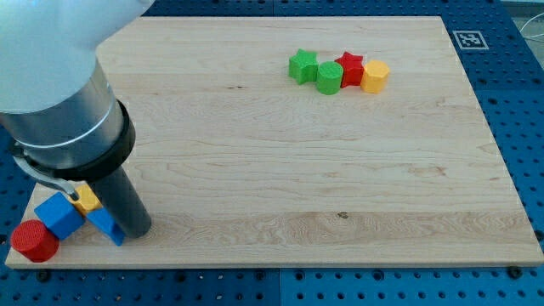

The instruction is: Slide blue triangle closer to the blue cube

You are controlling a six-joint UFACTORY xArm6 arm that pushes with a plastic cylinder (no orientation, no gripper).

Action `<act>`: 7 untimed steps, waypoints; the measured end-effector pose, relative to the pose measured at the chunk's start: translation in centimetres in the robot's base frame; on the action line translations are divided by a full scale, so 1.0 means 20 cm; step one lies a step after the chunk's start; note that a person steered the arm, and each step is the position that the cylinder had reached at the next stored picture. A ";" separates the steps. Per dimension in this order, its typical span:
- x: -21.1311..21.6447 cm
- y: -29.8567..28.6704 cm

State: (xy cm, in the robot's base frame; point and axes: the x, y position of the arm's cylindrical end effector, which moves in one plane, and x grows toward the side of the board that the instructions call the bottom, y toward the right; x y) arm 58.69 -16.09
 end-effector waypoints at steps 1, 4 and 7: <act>-0.02 0.06; -0.09 0.25; -0.07 0.14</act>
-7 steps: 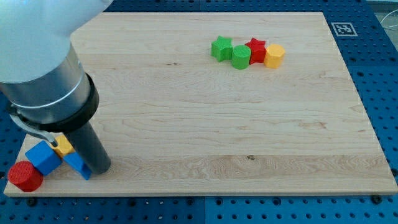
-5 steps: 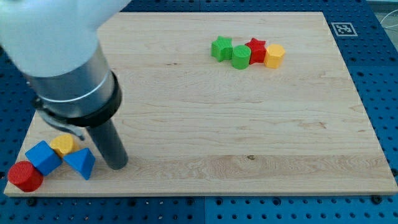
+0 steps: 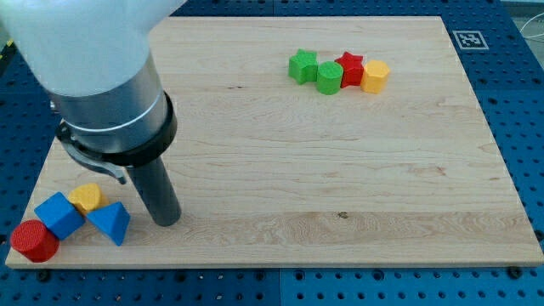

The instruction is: Slide blue triangle closer to the blue cube

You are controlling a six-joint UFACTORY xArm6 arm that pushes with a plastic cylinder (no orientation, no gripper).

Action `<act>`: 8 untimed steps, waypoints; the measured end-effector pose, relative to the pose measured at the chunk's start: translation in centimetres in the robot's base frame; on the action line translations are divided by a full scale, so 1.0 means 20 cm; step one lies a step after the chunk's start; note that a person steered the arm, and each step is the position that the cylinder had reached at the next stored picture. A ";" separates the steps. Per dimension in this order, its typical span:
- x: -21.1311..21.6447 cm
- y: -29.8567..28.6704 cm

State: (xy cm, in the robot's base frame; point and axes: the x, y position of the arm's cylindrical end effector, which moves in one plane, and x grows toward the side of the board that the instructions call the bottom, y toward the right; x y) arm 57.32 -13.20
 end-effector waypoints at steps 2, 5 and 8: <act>-0.02 -0.06; 0.09 -0.15; 0.21 -0.23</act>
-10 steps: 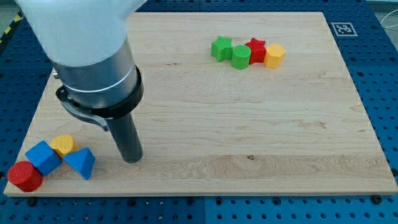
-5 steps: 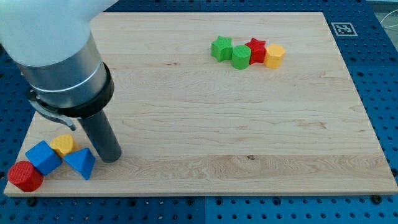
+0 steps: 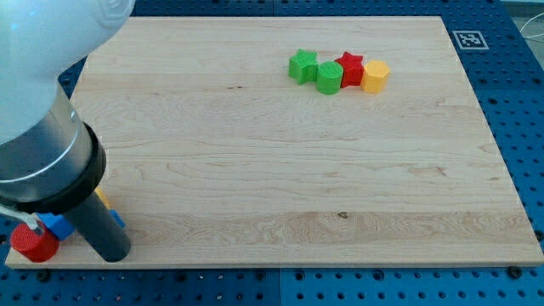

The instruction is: Slide blue triangle closer to the blue cube

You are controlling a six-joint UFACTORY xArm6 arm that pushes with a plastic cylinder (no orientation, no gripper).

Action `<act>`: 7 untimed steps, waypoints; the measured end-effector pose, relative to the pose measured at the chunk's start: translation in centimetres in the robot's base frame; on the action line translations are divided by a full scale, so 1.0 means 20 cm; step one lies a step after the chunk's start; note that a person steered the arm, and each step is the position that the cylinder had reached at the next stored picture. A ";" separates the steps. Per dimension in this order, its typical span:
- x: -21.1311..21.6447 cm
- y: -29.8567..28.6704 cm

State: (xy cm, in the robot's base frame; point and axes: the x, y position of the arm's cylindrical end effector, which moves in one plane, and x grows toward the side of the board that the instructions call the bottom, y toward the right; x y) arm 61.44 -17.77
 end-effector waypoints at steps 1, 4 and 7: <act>-0.04 0.10; -0.16 0.17; -0.16 0.09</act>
State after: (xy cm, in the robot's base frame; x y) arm 58.20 -15.90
